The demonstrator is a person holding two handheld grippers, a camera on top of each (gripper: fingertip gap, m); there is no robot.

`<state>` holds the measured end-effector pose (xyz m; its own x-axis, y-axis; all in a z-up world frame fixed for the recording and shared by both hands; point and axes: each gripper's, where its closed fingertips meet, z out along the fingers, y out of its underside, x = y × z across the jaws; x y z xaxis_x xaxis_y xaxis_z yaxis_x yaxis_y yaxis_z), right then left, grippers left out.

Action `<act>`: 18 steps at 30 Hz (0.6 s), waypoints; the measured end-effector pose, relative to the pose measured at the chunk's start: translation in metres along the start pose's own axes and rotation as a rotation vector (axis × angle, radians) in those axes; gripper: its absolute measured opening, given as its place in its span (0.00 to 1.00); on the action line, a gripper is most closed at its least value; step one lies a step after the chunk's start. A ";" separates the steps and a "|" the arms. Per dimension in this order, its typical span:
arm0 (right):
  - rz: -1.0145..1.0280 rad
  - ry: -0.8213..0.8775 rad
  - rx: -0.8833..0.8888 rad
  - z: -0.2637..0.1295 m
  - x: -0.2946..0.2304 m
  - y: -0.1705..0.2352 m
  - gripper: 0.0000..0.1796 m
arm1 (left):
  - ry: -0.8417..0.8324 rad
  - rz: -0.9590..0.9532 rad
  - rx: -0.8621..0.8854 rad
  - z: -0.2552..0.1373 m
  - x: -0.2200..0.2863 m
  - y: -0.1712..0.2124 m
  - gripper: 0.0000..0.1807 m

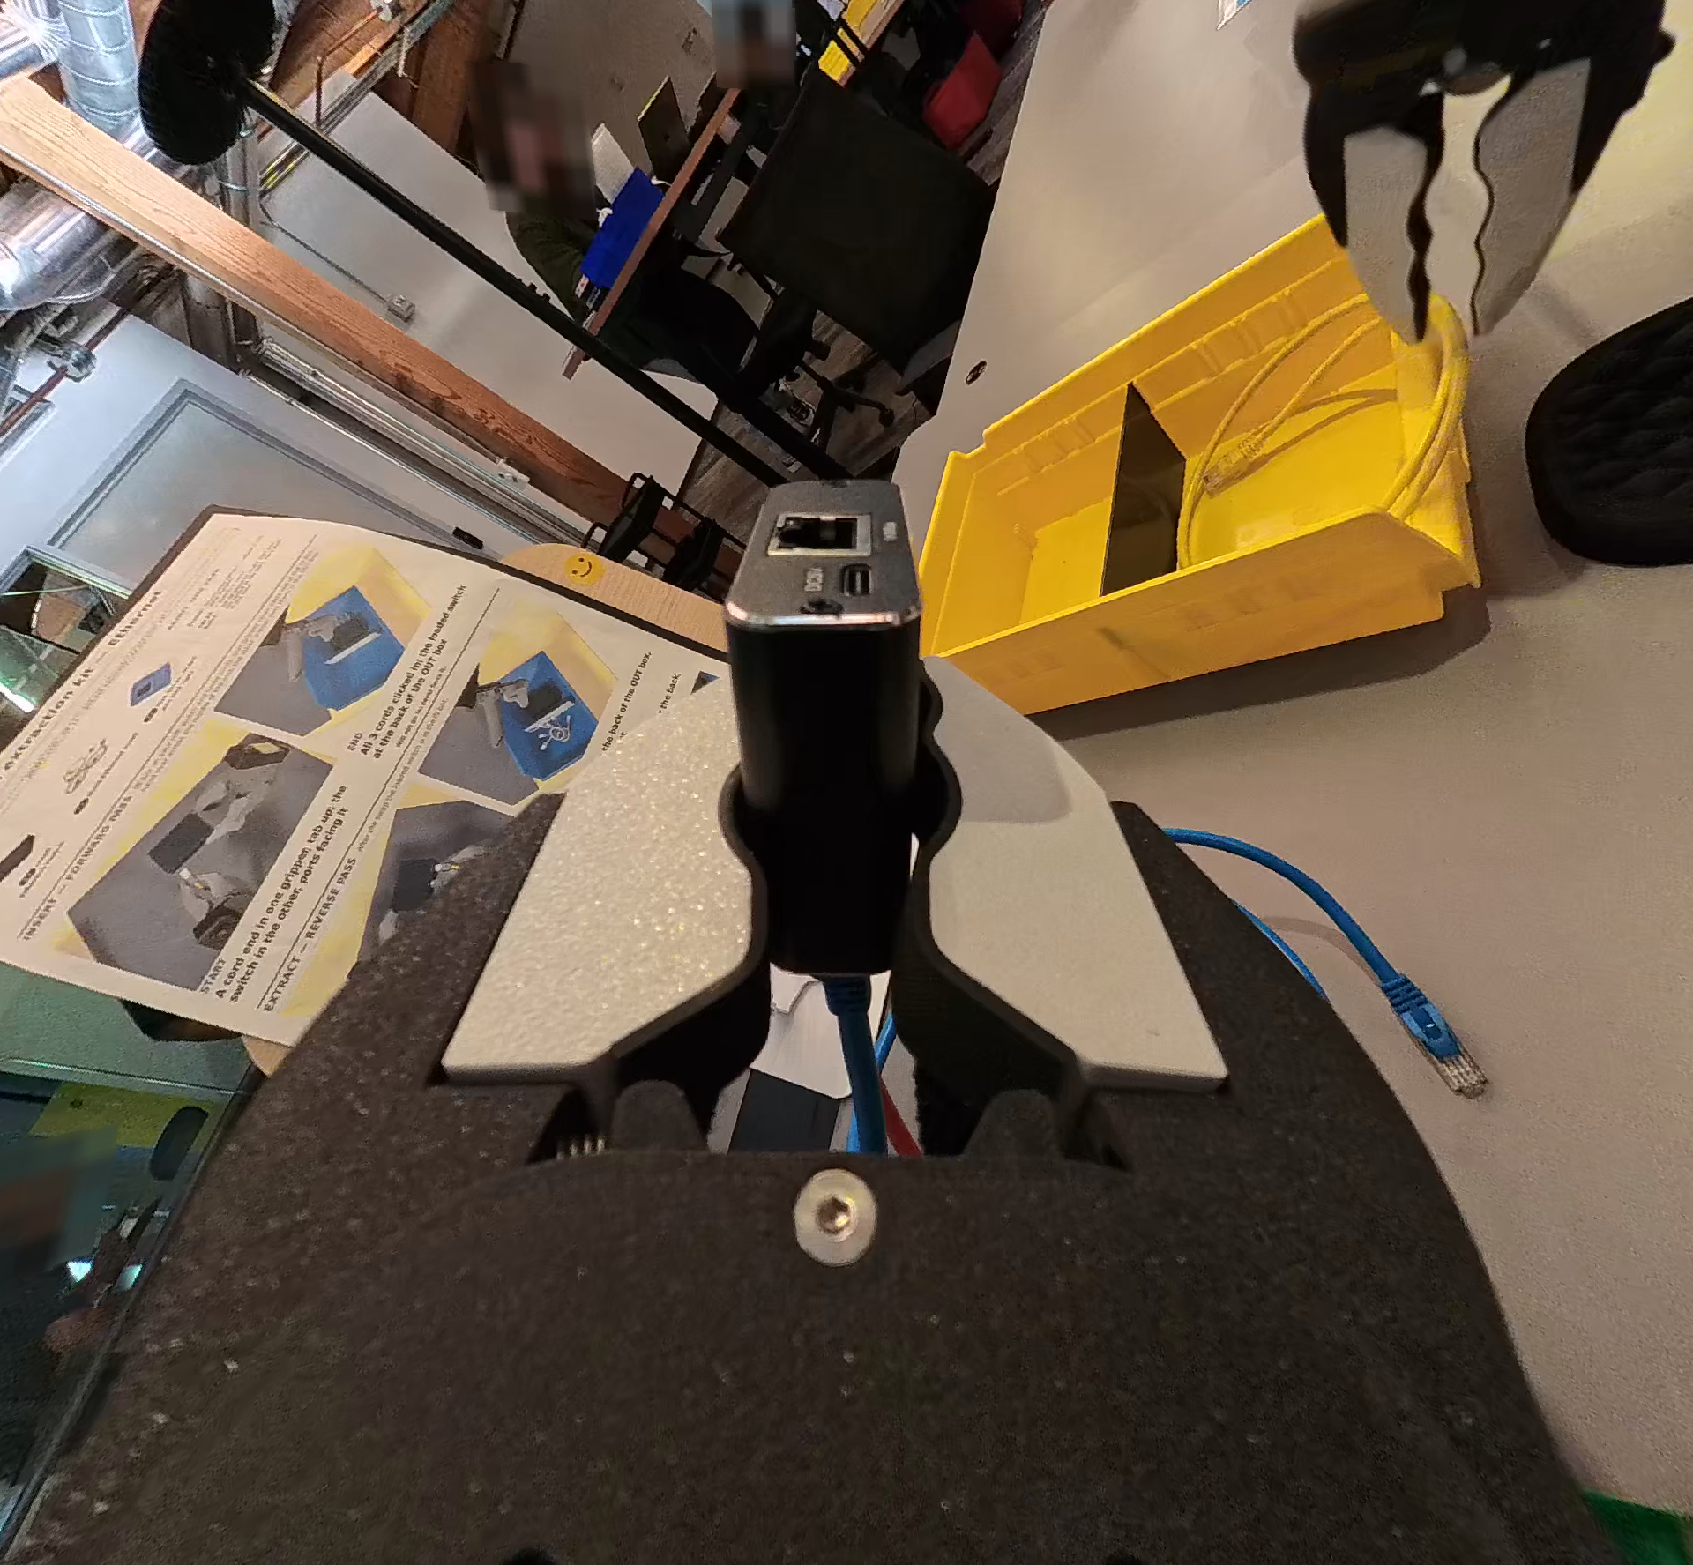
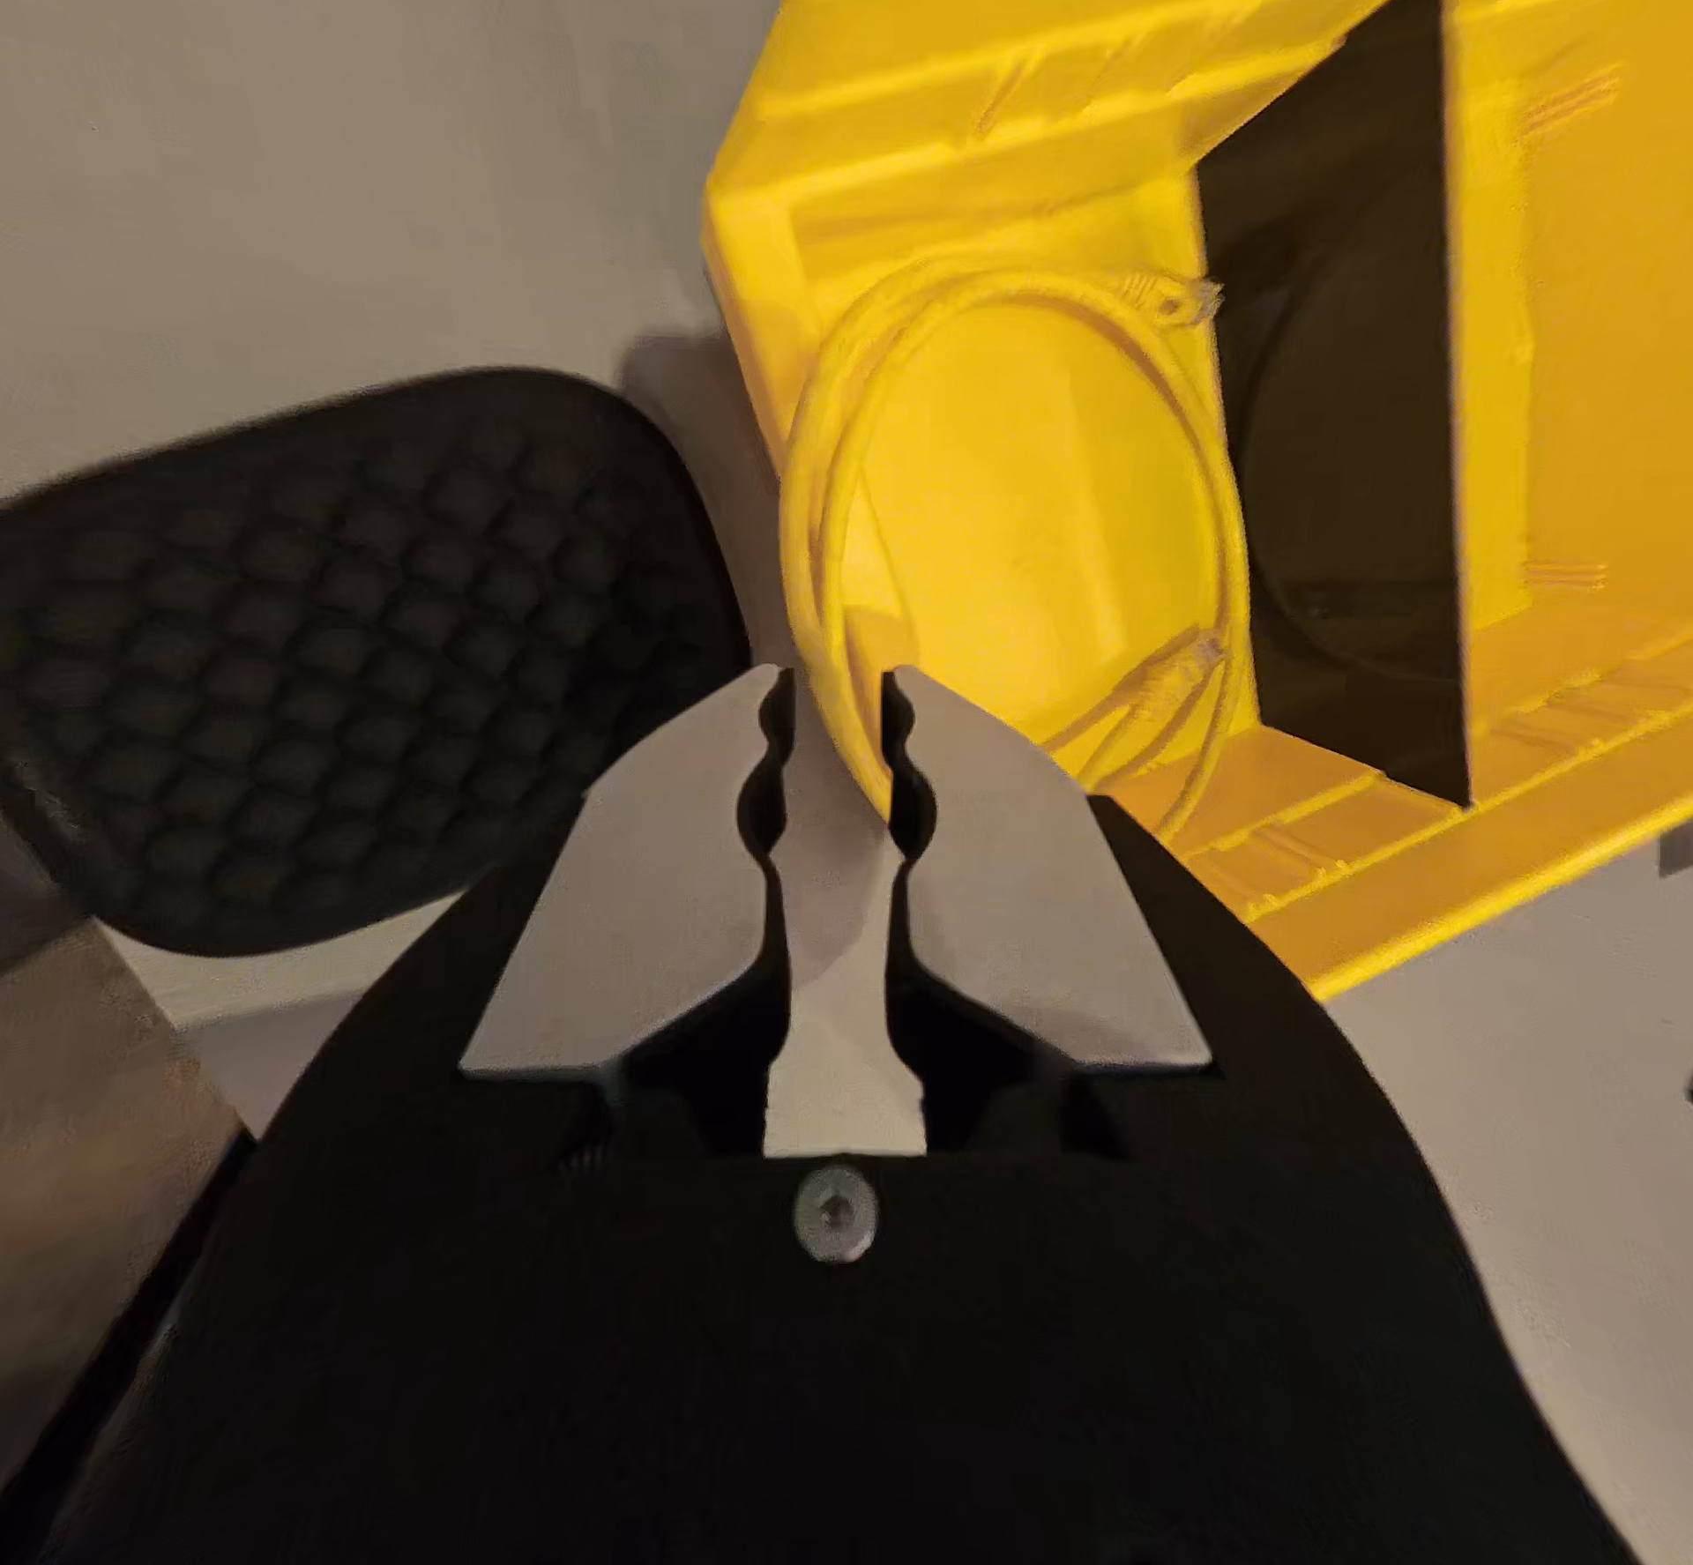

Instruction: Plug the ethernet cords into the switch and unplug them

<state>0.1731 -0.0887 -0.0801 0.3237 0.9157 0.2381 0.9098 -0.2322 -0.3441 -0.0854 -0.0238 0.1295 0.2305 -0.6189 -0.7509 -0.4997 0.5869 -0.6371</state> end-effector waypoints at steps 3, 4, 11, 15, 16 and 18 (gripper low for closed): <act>0.155 0.122 0.193 -0.033 0.035 -0.007 0.18 | -0.002 -0.003 0.001 0.000 -0.001 0.000 0.15; 0.241 0.232 0.215 -0.043 0.059 0.002 0.19 | -0.004 -0.004 0.001 0.000 -0.001 0.000 0.15; 0.811 0.423 0.101 -0.026 0.115 0.085 0.22 | -0.003 -0.003 -0.003 0.001 0.000 0.000 0.15; 0.921 0.328 0.113 -0.011 0.107 0.085 0.05 | -0.005 -0.002 -0.007 0.003 -0.001 0.002 0.15; 0.947 0.336 0.099 -0.011 0.107 0.086 0.05 | -0.007 -0.003 -0.008 0.004 -0.001 0.003 0.15; 0.938 0.365 0.051 -0.013 0.109 0.089 0.06 | -0.007 -0.006 -0.009 0.005 -0.002 0.005 0.15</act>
<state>0.2928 -0.0139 -0.0736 0.9709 0.2118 0.1116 0.2371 -0.7853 -0.5719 -0.0839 -0.0171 0.1269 0.2389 -0.6186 -0.7485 -0.5062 0.5785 -0.6396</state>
